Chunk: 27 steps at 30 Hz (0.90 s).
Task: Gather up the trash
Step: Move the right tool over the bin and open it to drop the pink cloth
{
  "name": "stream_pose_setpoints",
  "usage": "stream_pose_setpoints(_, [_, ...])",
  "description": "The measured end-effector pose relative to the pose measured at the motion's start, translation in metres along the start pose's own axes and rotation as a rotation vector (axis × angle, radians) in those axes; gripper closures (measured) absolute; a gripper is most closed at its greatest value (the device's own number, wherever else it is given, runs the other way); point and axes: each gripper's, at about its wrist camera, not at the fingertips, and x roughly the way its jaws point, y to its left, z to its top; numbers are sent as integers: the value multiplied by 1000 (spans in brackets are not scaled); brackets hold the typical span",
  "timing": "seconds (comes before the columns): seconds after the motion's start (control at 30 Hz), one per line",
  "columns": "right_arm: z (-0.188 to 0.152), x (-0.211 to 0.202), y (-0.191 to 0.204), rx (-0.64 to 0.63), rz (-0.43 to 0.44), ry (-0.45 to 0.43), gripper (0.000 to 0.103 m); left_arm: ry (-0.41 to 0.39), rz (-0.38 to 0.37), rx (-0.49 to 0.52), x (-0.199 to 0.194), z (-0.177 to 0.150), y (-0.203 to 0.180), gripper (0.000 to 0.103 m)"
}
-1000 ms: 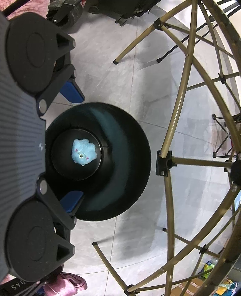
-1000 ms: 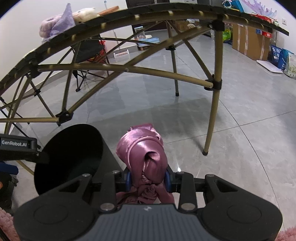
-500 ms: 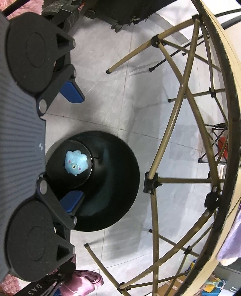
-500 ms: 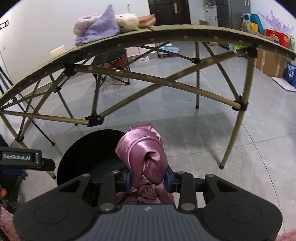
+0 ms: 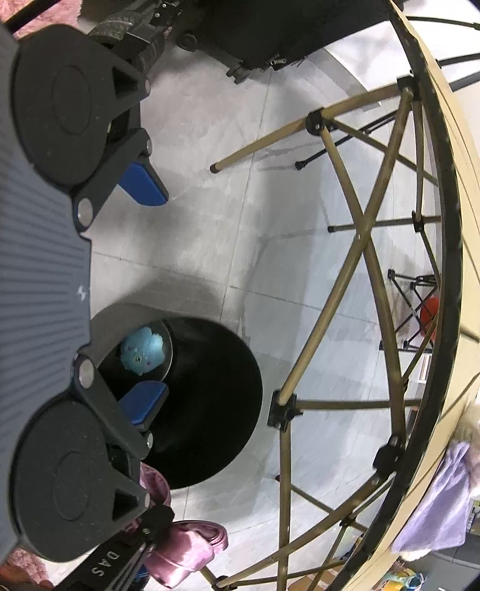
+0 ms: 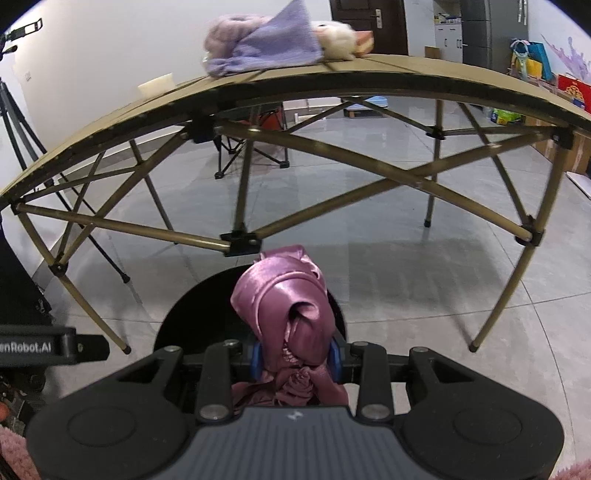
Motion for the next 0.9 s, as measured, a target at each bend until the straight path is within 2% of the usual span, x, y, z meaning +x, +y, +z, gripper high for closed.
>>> stream_pose_setpoints(0.37, [5, 34, 32, -13, -2, 82, 71, 4, 42, -53, 4, -1, 38, 0])
stream_pose_setpoints(0.6, [3, 56, 46, 3, 9, 154, 70, 10, 67, -73, 8, -3, 54, 0])
stream_pose_setpoints(0.9, [1, 71, 56, -3, 2, 198, 70, 36, 96, -98, 16, -6, 70, 0])
